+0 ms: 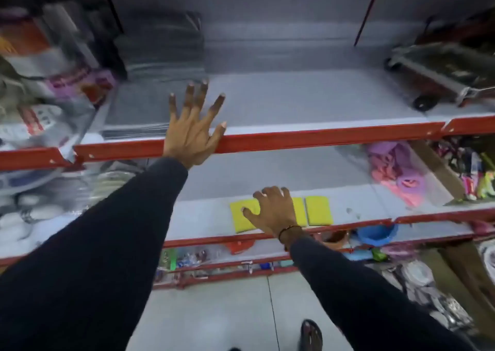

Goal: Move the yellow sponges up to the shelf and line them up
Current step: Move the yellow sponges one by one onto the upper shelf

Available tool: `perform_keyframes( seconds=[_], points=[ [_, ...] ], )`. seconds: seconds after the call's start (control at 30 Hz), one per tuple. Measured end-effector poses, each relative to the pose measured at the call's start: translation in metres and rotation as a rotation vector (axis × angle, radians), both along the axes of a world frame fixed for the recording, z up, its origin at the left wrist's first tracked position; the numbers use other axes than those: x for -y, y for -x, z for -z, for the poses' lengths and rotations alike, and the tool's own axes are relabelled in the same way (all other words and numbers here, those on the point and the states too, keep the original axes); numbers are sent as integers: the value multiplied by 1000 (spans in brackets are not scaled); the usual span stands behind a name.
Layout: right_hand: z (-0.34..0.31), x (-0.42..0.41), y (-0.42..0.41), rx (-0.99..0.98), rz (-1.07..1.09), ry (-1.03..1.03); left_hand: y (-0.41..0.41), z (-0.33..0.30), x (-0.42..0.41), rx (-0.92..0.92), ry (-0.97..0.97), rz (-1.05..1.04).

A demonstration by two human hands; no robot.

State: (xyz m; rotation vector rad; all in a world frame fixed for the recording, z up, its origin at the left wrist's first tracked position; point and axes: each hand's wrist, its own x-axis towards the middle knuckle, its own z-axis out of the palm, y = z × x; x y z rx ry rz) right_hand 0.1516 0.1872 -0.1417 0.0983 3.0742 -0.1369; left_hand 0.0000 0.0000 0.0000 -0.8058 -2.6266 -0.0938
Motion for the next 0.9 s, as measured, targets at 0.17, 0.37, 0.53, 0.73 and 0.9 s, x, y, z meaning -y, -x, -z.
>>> perform_keyframes(
  seconds=[0.17, 0.37, 0.53, 0.73, 0.9],
  points=[
    [69, 29, 17, 252, -71, -88, 14, 11, -2, -34, 23, -90],
    [85, 70, 41, 222, -148, -61, 14, 3, -4, 2, 37, -105],
    [61, 74, 44, 130, -86, 107, 12, 3, -5, 19, 54, -128],
    [-26, 28, 3, -196, -244, 177, 4, -3, -6, 29, -5, -131],
    [-113, 1, -4, -798, -276, 429, -2, -8, -5, 114, -97, -145]
  ],
)
